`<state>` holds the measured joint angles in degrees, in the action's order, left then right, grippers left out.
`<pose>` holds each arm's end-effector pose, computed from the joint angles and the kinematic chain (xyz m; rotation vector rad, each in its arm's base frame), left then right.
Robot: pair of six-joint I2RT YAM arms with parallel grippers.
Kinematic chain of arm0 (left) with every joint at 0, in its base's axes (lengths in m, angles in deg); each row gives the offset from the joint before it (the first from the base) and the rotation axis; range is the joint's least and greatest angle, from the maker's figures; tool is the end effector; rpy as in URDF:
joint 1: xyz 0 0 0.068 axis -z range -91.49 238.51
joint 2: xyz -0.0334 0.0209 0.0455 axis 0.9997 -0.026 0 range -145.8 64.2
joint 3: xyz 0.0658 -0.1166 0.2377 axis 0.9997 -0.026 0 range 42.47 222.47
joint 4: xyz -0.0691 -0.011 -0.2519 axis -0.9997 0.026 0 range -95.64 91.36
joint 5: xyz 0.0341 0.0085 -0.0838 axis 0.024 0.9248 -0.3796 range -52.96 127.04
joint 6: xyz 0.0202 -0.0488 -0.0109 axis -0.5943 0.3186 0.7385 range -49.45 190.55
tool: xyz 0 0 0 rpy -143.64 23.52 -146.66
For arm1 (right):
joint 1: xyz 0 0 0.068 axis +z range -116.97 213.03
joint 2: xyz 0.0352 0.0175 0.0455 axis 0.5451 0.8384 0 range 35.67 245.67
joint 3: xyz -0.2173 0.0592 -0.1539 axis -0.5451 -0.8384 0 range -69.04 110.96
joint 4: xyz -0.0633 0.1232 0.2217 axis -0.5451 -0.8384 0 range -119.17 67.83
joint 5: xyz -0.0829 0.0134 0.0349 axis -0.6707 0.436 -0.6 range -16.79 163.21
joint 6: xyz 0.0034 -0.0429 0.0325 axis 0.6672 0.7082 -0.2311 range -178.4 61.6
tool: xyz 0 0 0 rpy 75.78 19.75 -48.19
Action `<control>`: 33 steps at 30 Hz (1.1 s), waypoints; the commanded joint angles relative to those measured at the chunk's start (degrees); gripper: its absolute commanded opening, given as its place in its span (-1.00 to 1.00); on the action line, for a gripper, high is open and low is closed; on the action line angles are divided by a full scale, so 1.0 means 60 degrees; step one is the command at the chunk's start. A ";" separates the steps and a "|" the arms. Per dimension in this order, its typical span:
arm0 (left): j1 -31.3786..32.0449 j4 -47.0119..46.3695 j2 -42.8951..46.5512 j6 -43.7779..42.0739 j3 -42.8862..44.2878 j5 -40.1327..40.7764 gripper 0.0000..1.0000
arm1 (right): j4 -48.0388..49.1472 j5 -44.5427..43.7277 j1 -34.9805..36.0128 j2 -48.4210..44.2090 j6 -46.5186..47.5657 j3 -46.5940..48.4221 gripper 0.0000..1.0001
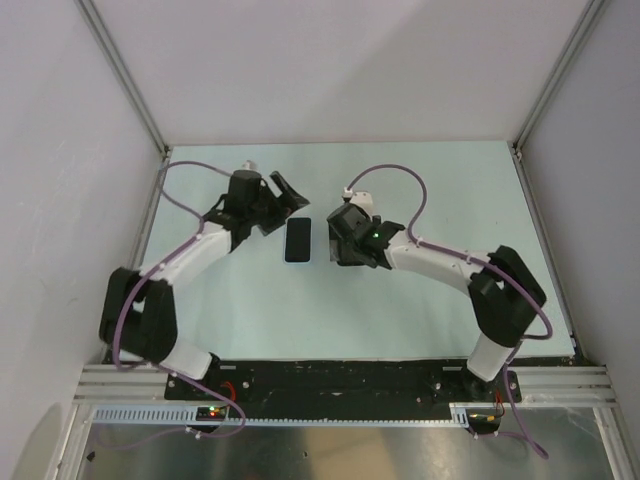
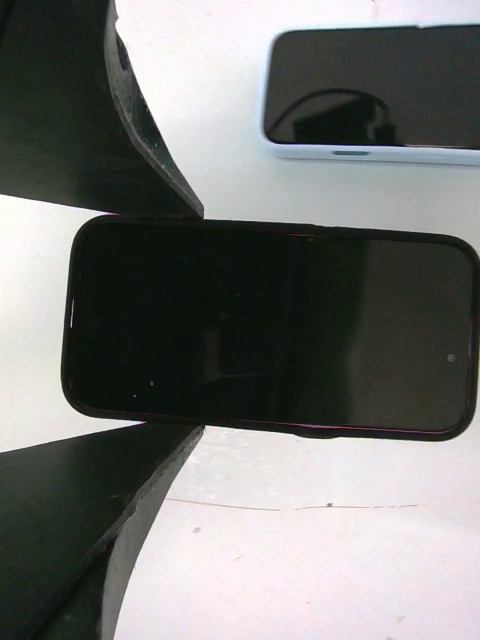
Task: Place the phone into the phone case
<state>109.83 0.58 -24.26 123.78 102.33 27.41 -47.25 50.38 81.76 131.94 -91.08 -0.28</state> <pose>0.3205 -0.1314 0.2505 -0.5393 2.2574 -0.8894 0.2471 0.2604 0.2311 -0.1721 2.3922 0.1621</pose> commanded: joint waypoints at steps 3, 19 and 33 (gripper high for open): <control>-0.0123 0.1377 0.2335 -0.0692 -0.1193 0.1666 0.85 | 0.0094 -0.0074 -0.0365 0.1489 0.0160 0.1704 -0.97; -0.0126 0.1572 0.5203 -0.1057 -0.3512 0.1082 0.87 | -0.0216 -0.0093 -0.0718 0.3621 -0.0079 0.3309 -0.95; -0.0126 0.1549 0.5332 -0.1325 -0.3686 0.0777 0.88 | 0.0030 0.1103 -0.1065 0.3487 -0.0398 0.2912 0.62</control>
<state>108.96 10.88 6.16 117.99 80.29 33.12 -49.94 56.02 76.34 154.45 -91.98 16.92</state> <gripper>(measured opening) 0.935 0.780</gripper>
